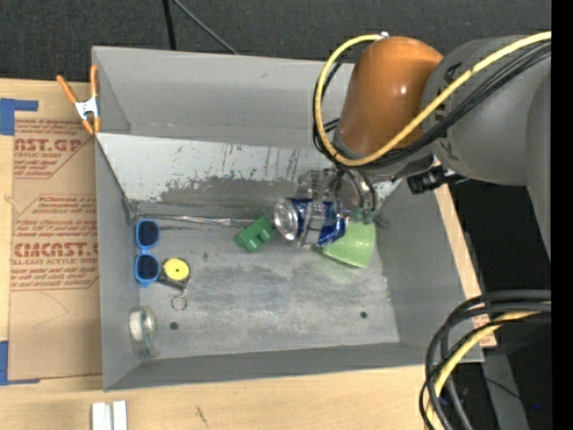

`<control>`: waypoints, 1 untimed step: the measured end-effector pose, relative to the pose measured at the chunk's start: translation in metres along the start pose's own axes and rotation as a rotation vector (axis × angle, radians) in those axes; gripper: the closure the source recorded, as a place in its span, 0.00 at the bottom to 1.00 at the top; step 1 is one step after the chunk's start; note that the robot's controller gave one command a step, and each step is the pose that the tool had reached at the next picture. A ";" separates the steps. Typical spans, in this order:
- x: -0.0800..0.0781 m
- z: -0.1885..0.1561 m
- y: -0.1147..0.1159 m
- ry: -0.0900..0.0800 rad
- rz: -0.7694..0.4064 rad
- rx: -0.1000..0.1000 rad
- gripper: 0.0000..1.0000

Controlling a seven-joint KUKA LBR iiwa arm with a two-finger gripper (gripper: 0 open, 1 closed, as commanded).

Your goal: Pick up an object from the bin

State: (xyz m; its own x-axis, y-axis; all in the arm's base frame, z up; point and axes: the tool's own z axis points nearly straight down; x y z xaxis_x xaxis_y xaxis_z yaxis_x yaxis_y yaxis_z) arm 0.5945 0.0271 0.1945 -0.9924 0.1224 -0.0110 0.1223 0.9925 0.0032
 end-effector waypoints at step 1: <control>0.058 -0.058 -0.014 0.005 0.103 0.002 1.00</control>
Offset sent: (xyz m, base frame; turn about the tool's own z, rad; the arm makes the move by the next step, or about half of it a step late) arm -0.0606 -0.0072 0.0544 0.1020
